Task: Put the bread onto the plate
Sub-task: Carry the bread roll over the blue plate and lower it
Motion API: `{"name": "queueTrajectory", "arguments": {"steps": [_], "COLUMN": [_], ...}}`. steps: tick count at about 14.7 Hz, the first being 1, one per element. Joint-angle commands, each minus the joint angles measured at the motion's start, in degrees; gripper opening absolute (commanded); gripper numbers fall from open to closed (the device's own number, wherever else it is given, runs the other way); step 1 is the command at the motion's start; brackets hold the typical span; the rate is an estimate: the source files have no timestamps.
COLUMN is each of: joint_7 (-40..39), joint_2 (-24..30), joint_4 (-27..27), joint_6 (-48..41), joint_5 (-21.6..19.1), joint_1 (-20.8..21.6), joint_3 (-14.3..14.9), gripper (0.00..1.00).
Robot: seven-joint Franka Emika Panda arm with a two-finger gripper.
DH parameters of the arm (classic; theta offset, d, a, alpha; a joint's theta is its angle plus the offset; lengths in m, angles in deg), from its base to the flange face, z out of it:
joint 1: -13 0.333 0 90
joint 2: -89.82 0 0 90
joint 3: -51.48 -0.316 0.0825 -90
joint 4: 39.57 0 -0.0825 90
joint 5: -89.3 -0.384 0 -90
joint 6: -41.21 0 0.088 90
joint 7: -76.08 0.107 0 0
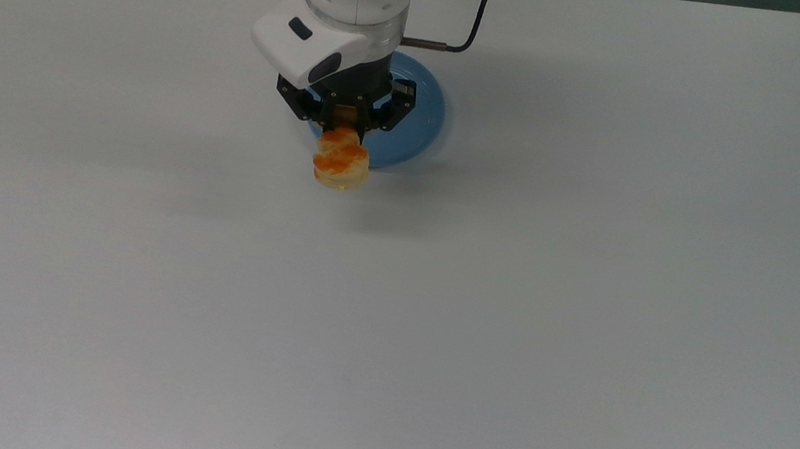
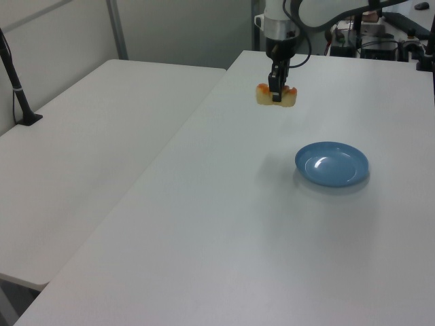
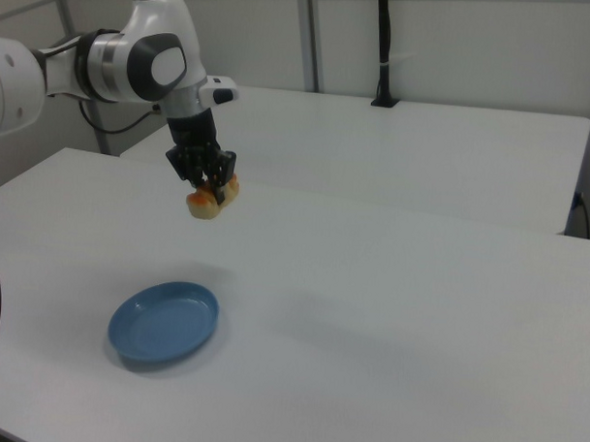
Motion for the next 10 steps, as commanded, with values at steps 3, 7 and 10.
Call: {"name": "queueTrajectory", "arguments": {"steps": [3, 7, 10], "joint_7": [-0.1, 0.5, 0.7], "joint_2": [13.9, 22.7, 23.7], "joint_4": [-22.6, -37.8, -43.9], "joint_6": [6.0, 11.8, 16.0], "joint_5": [0.0, 0.0, 0.0], "joint_1": [1.9, 4.6, 6.0], "joint_3": [-0.6, -0.7, -0.7], "gripper": [0.34, 0.34, 0.34]}}
